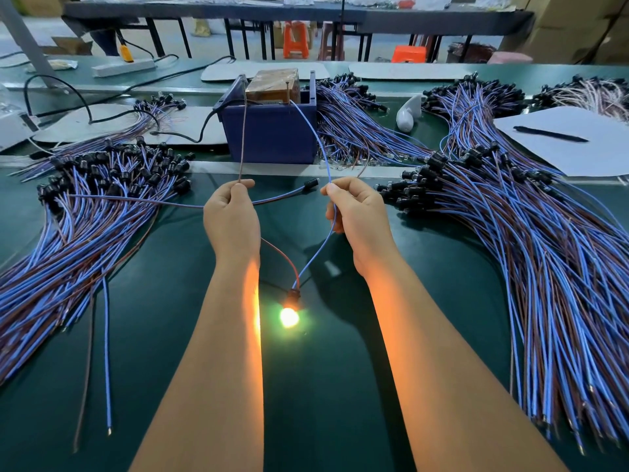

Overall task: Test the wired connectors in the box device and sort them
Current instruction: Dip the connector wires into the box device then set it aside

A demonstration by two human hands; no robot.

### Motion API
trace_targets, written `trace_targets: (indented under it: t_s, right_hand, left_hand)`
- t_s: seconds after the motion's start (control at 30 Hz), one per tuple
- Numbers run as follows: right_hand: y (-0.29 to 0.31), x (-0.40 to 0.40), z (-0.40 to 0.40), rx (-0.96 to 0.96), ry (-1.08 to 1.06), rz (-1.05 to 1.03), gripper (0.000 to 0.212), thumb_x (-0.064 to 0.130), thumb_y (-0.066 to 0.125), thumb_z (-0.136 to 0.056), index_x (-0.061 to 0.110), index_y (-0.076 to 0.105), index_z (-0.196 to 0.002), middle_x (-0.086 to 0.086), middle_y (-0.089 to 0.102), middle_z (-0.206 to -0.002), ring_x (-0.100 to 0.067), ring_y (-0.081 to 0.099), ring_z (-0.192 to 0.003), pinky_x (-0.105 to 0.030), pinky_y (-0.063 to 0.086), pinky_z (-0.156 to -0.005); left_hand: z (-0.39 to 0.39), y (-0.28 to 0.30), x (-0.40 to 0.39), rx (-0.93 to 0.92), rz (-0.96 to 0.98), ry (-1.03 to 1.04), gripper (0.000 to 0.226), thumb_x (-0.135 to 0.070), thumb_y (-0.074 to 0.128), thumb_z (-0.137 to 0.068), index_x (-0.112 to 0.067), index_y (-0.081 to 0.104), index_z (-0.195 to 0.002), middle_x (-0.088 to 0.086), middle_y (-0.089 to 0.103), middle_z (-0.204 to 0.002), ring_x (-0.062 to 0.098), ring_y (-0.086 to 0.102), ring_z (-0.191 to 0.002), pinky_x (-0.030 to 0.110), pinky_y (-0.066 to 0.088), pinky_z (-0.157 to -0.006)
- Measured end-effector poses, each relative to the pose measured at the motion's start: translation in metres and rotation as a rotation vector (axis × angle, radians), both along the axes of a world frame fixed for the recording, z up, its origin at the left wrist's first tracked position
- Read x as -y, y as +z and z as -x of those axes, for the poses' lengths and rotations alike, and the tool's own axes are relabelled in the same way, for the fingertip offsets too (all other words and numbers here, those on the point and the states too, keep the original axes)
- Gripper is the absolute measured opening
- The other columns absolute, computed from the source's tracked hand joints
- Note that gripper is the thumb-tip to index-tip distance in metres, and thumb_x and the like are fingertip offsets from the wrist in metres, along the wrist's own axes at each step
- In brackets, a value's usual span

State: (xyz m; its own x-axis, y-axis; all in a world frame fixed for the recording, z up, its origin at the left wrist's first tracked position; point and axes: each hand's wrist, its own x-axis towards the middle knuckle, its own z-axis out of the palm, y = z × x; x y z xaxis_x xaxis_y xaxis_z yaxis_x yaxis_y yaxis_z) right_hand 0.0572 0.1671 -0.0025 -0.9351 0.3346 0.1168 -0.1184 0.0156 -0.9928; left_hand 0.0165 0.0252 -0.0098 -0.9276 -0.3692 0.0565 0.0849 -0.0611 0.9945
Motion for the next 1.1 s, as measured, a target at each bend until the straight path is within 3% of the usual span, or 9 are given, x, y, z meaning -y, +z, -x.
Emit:
trace_targets:
  t_s: [0.17, 0.27, 0.43, 0.57, 0.73, 0.87, 0.93, 1.03, 1.1]
  right_hand:
    - [0.001, 0.002, -0.002, -0.034, -0.039, -0.042, 0.017, 0.015, 0.056, -0.095, 0.017, 0.064, -0.081, 0.005, 0.051, -0.056, -0.007, 0.045, -0.056, -0.02, 0.039, -0.057]
    - [0.002, 0.007, -0.001, -0.109, -0.092, -0.091, 0.018, 0.013, 0.057, -0.094, 0.016, 0.063, -0.078, 0.012, 0.05, -0.052, -0.003, 0.046, -0.052, -0.016, 0.04, -0.056]
    - [-0.003, 0.017, 0.001, -0.092, -0.002, -0.219, 0.015, 0.014, 0.06, -0.093, 0.013, 0.066, -0.079, 0.01, 0.053, -0.056, -0.01, 0.044, -0.056, -0.029, 0.038, -0.059]
    - [-0.006, 0.019, 0.001, -0.066, 0.052, -0.275, 0.015, 0.017, 0.061, -0.094, 0.016, 0.068, -0.081, 0.008, 0.057, -0.06, -0.008, 0.046, -0.057, -0.029, 0.039, -0.06]
    - [-0.004, 0.017, 0.001, -0.013, 0.109, -0.122, 0.023, 0.013, 0.05, -0.099, 0.012, 0.067, -0.083, 0.001, 0.053, -0.055, -0.01, 0.048, -0.05, -0.025, 0.042, -0.053]
    - [-0.005, 0.018, -0.001, 0.012, 0.211, -0.244, 0.021, 0.005, 0.066, -0.089, 0.017, 0.066, -0.106, -0.009, 0.049, -0.065, -0.016, 0.047, -0.063, -0.028, 0.042, -0.065]
    - [-0.005, 0.017, -0.002, -0.032, 0.241, -0.223, 0.036, 0.009, 0.073, -0.086, 0.019, 0.063, -0.119, -0.004, 0.049, -0.067, -0.009, 0.046, -0.06, -0.024, 0.044, -0.063]
    - [0.001, 0.011, -0.004, -0.142, 0.202, 0.048, 0.021, 0.016, 0.061, -0.096, 0.015, 0.062, -0.118, -0.008, 0.058, -0.073, -0.009, 0.053, -0.058, -0.024, 0.05, -0.061]
    - [0.003, 0.003, -0.002, -0.163, 0.072, 0.173, 0.017, 0.018, 0.048, -0.103, 0.013, 0.064, -0.108, -0.004, 0.06, -0.07, -0.01, 0.055, -0.055, -0.021, 0.049, -0.057]
  left_hand:
    - [-0.002, 0.0, 0.0, 0.001, -0.007, -0.027, 0.028, -0.016, 0.043, -0.088, -0.025, 0.069, -0.085, -0.014, 0.032, -0.045, 0.008, 0.026, -0.043, 0.022, 0.026, -0.043]
    - [-0.003, 0.004, -0.007, 0.009, -0.069, -0.165, 0.027, -0.015, 0.047, -0.094, -0.023, 0.071, -0.086, -0.01, 0.039, -0.052, 0.008, 0.031, -0.045, 0.023, 0.029, -0.046]
    - [-0.015, 0.011, -0.027, -0.03, -0.065, -0.44, 0.023, -0.013, 0.049, -0.1, -0.013, 0.072, -0.102, -0.018, 0.049, -0.043, -0.003, 0.044, -0.038, 0.009, 0.034, -0.041]
    - [-0.014, 0.01, -0.024, 0.002, -0.086, -0.467, 0.023, -0.016, 0.051, -0.099, -0.017, 0.074, -0.095, -0.015, 0.047, -0.044, 0.001, 0.029, -0.038, 0.013, 0.026, -0.038]
    - [-0.008, 0.014, -0.019, 0.048, -0.514, -0.446, 0.023, -0.013, 0.048, -0.1, -0.011, 0.065, -0.086, -0.009, 0.042, -0.05, 0.004, 0.035, -0.042, 0.015, 0.028, -0.04]
    - [-0.006, 0.014, -0.013, 0.054, -0.716, -0.405, 0.018, -0.012, 0.051, -0.1, -0.01, 0.063, -0.088, -0.005, 0.056, -0.055, 0.005, 0.051, -0.047, 0.015, 0.044, -0.046]
    - [-0.005, 0.012, -0.012, 0.041, -0.708, -0.356, 0.016, -0.011, 0.053, -0.1, -0.009, 0.063, -0.088, -0.003, 0.06, -0.058, 0.006, 0.056, -0.05, 0.016, 0.048, -0.051]
    - [-0.004, 0.009, -0.015, 0.039, -0.59, -0.333, 0.014, -0.008, 0.059, -0.097, -0.011, 0.064, -0.084, -0.003, 0.066, -0.062, 0.005, 0.062, -0.056, 0.016, 0.053, -0.057]
    - [-0.007, 0.005, -0.021, 0.002, -0.375, -0.37, 0.014, -0.007, 0.062, -0.095, -0.012, 0.066, -0.083, -0.004, 0.068, -0.065, 0.005, 0.062, -0.058, 0.017, 0.053, -0.061]
